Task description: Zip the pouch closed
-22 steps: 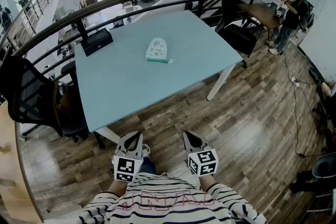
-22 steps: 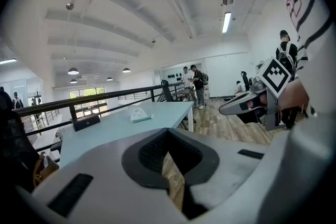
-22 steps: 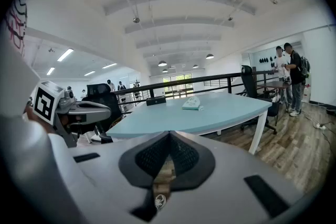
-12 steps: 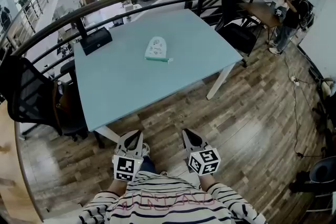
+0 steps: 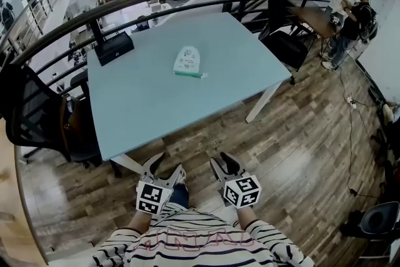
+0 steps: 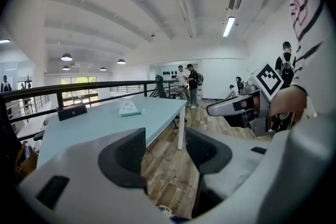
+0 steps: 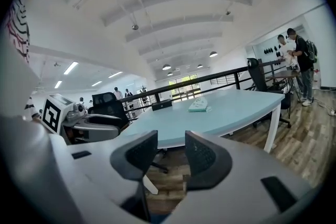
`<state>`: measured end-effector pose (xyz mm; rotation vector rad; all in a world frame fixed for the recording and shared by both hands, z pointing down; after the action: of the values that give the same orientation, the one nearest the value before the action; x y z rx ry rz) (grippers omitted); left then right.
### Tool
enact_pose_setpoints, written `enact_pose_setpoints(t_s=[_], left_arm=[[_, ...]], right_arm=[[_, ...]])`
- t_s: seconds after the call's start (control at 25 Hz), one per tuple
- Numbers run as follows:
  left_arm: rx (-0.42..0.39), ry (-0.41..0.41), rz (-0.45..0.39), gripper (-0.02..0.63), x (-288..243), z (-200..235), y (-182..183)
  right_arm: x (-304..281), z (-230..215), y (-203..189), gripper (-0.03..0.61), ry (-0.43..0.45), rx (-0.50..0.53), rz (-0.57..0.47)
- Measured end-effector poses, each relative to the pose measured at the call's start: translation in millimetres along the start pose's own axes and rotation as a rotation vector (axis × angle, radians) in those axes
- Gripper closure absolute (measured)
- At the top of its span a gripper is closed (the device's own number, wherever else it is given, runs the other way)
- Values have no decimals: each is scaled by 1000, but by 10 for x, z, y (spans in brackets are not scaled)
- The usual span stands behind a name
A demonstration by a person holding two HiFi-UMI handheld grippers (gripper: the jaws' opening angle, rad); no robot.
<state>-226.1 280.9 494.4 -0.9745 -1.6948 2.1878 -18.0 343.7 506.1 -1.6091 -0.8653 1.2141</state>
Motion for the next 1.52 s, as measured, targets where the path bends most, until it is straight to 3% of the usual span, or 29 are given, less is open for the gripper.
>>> enact_pose_setpoints(t_s=[1.04,1.28,1.52], left_arm=[[45,-111,54,399,-1942,1630,949],[77,-100,83,399,-2205,1740,928],[111,-14,77,399,-2519,1862,945]], right_arm=[[-1960,-1185,851,422,-107,-7,57],[-2321,-1440,909,422,-71,33,85],[-2767,-1848,984,422,24,117,128]])
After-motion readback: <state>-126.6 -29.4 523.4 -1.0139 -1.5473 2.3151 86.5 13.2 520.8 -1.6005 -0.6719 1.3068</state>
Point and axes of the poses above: the fingertips, and each gripper's own axes: x backward along the fingers, z to its left, y out of its top, the point moved 7 cm from there along x, backward along the fingers, and after that the axes turned 10 degrees about x, right-handed, at the moved point
